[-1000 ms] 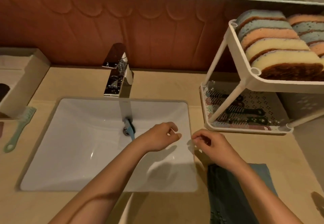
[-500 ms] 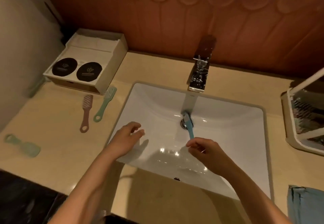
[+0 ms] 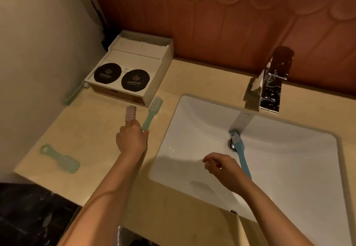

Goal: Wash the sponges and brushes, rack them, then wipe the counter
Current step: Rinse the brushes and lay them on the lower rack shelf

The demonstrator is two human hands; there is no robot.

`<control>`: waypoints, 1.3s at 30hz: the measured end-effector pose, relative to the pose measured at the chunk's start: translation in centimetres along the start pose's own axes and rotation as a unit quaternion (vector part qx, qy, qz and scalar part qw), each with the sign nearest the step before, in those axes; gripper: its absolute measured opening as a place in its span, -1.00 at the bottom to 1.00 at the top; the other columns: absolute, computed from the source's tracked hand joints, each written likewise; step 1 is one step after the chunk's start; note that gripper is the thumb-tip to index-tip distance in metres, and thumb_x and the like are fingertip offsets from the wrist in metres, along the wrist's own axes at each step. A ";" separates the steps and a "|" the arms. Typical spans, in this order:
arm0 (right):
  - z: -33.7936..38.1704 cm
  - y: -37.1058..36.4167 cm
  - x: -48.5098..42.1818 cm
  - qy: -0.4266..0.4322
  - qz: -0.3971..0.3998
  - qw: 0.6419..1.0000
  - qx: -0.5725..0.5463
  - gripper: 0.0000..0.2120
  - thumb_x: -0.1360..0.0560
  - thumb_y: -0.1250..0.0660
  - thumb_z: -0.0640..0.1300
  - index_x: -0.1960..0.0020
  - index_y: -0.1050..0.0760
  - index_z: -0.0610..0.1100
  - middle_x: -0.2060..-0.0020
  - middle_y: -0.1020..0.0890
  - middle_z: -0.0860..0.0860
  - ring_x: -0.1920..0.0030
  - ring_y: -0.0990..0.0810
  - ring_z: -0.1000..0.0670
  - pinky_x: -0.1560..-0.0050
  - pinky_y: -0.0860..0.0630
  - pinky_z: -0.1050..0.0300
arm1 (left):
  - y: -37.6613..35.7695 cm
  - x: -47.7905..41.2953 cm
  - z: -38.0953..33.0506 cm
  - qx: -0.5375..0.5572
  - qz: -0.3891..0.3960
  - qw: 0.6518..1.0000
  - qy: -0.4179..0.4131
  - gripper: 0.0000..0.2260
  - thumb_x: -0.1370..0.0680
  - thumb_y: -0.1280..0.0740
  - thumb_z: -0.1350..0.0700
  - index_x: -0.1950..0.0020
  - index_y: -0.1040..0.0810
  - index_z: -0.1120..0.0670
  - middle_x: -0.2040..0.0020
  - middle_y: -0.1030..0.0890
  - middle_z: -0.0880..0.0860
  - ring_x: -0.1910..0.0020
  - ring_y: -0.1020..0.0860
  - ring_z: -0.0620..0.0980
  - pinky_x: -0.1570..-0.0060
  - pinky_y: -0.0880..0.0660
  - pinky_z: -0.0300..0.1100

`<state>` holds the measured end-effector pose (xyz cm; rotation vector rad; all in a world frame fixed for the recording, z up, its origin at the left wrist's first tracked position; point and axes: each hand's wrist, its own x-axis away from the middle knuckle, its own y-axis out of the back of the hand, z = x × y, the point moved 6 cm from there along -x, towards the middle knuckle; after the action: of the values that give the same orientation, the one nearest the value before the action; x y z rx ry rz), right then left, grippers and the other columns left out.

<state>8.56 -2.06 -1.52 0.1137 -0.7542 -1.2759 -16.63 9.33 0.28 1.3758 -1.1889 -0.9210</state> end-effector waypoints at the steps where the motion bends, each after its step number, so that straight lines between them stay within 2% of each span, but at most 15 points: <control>1: 0.3 -0.1 -0.1 -0.003 -0.002 1.000 0.000 -0.81 -0.55 -0.21 -0.12 0.15 -0.45 0.16 0.15 -0.62 0.06 0.12 -0.57 0.06 0.01 -0.53 0.13 | -0.2 -0.4 0.1 -0.002 0.010 1.000 0.005 -0.70 -0.51 -0.33 -0.02 -0.07 -0.51 0.20 -0.04 -0.58 0.20 -0.01 -0.53 0.20 0.10 -0.45 -0.02; 5: 1.0 -0.2 -0.1 -0.012 -0.019 1.000 0.008 -0.75 -0.55 -0.18 -0.13 0.19 -0.44 0.20 0.15 -0.65 -0.01 0.11 -0.60 -0.02 -0.01 -0.53 0.07 | -0.6 -1.4 0.6 0.041 0.079 0.996 0.019 -0.71 -0.46 -0.38 -0.08 0.03 -0.51 0.14 0.04 -0.61 0.13 0.03 -0.56 0.17 0.11 -0.48 -0.07; 10: 1.8 -0.8 -0.3 -0.010 -0.013 1.000 -0.006 -0.73 -0.55 -0.19 -0.15 0.19 -0.44 0.21 0.16 -0.64 0.01 0.11 -0.60 -0.01 -0.01 -0.52 0.07 | -0.8 -1.0 0.8 0.175 0.162 0.971 0.026 -0.85 -0.47 -0.39 0.05 0.23 -0.49 0.05 0.14 -0.59 0.05 0.10 -0.56 0.07 0.10 -0.47 -0.10; 12: 2.1 -1.3 -0.5 -0.016 -0.004 1.000 -0.023 -0.74 -0.55 -0.18 -0.15 0.18 -0.45 0.19 0.15 -0.62 0.06 0.12 -0.58 0.03 0.00 -0.51 0.15 | -0.9 -0.3 0.8 0.241 0.200 0.949 0.028 -0.86 -0.46 -0.41 0.09 0.24 -0.51 0.08 0.20 -0.57 0.04 0.14 -0.55 0.04 0.12 -0.47 -0.13; 15: 3.1 -2.1 -0.7 -0.019 0.009 0.997 -0.077 -0.80 -0.56 -0.16 -0.19 0.07 -0.50 0.06 0.15 -0.62 0.05 0.14 -0.57 0.06 0.14 -0.46 0.38 | -0.6 1.8 0.3 0.365 0.250 0.895 0.056 -0.84 -0.47 -0.41 0.18 0.28 -0.50 0.14 0.36 -0.50 0.04 0.39 -0.48 -0.07 0.41 -0.40 -0.31; 17: 3.8 -2.5 -0.8 -0.029 -0.003 0.991 -0.133 -0.82 -0.57 -0.16 -0.20 -0.05 -0.50 -0.02 0.11 -0.63 0.00 0.11 -0.59 0.01 0.16 -0.47 0.38 | -0.4 3.5 -0.3 0.428 0.273 0.859 0.070 -0.80 -0.48 -0.38 0.25 0.34 -0.48 0.16 0.43 -0.47 0.04 0.55 -0.43 -0.15 0.54 -0.36 -0.36; 19: 4.2 -2.8 -0.7 -0.048 -0.016 0.977 -0.206 -0.78 -0.58 -0.18 -0.15 -0.21 -0.43 -0.04 0.02 -0.62 -0.03 0.06 -0.60 0.02 0.09 -0.51 0.29 | -0.5 5.0 -0.9 0.481 0.277 0.828 0.076 -0.78 -0.46 -0.36 0.32 0.38 -0.48 0.18 0.49 -0.45 0.02 0.57 -0.40 -0.17 0.54 -0.33 -0.35; 20: 4.5 -3.1 -0.7 -0.056 -0.015 0.967 -0.248 -0.72 -0.57 -0.20 -0.10 -0.28 -0.37 -0.02 -0.03 -0.60 -0.02 0.02 -0.60 0.04 0.06 -0.53 0.25 | -0.5 5.5 -1.2 0.488 0.274 0.826 0.062 -0.76 -0.46 -0.36 0.35 0.40 -0.48 0.17 0.49 -0.45 0.01 0.56 -0.41 -0.18 0.51 -0.33 -0.36; 22: 5.1 -3.5 -0.7 -0.071 -0.019 0.941 -0.331 -0.61 -0.56 -0.24 -0.03 -0.35 -0.25 0.03 -0.07 -0.56 -0.01 -0.05 -0.59 0.03 0.03 -0.56 0.17 | -0.7 6.4 -2.5 0.455 0.286 0.843 -0.007 -0.74 -0.45 -0.38 0.35 0.40 -0.49 0.12 0.46 -0.47 -0.01 0.55 -0.42 -0.27 0.46 -0.34 -0.42; 27: 5.5 -2.6 -1.2 -0.108 -0.141 0.846 -0.502 -0.70 -0.56 -0.24 -0.14 -0.28 -0.36 -0.12 0.01 -0.61 -0.17 0.03 -0.63 -0.09 0.01 -0.60 -0.01 | -1.2 8.3 -5.2 0.426 0.317 0.842 -0.096 -0.78 -0.45 -0.41 0.28 0.34 -0.50 0.07 0.43 -0.47 -0.02 0.53 -0.40 -0.27 0.43 -0.32 -0.45; 32: 5.1 -2.4 -0.9 -0.113 -0.181 0.812 -0.543 -0.71 -0.56 -0.23 -0.13 -0.27 -0.40 -0.15 0.00 -0.61 -0.08 0.06 -0.63 -0.05 0.02 -0.59 0.02 | -1.0 8.3 -5.6 0.430 0.337 0.832 -0.096 -0.79 -0.46 -0.40 0.25 0.33 -0.47 0.07 0.51 -0.49 -0.14 0.52 -0.43 -0.26 0.43 -0.34 -0.44; 34: 4.9 -2.2 -0.7 -0.110 -0.189 0.808 -0.548 -0.72 -0.57 -0.22 -0.13 -0.26 -0.40 -0.12 0.02 -0.60 -0.05 0.06 -0.62 -0.05 0.08 -0.57 0.07 | -0.8 7.7 -4.9 0.441 0.335 0.830 -0.062 -0.78 -0.50 -0.35 0.20 0.33 -0.45 0.07 0.41 -0.52 -0.06 0.38 -0.47 -0.16 0.34 -0.38 -0.35; 37: 4.4 -1.7 -0.4 -0.114 -0.199 0.796 -0.561 -0.79 -0.58 -0.21 -0.15 -0.20 -0.40 -0.05 0.08 -0.60 -0.02 0.09 -0.60 -0.02 0.18 -0.53 0.13 | -0.2 5.3 -1.9 0.394 0.215 0.893 -0.027 -0.80 -0.52 -0.33 0.05 0.29 -0.42 0.04 0.31 -0.47 0.03 0.28 -0.45 -0.01 0.26 -0.37 -0.16; 39: 4.1 -1.5 -0.2 -0.122 -0.205 0.784 -0.573 -0.86 -0.58 -0.20 -0.18 -0.10 -0.41 0.00 0.13 -0.60 -0.01 0.13 -0.58 0.00 0.21 -0.50 0.15 | 0.5 3.3 0.2 0.343 0.144 0.928 -0.007 -0.83 -0.51 -0.33 -0.02 0.17 -0.44 0.04 0.19 -0.49 0.05 0.20 -0.50 0.02 0.15 -0.48 -0.10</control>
<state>5.02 -1.06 0.85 -0.9460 -0.0391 -2.0056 -16.21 6.09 1.00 1.6616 -1.7673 -0.2989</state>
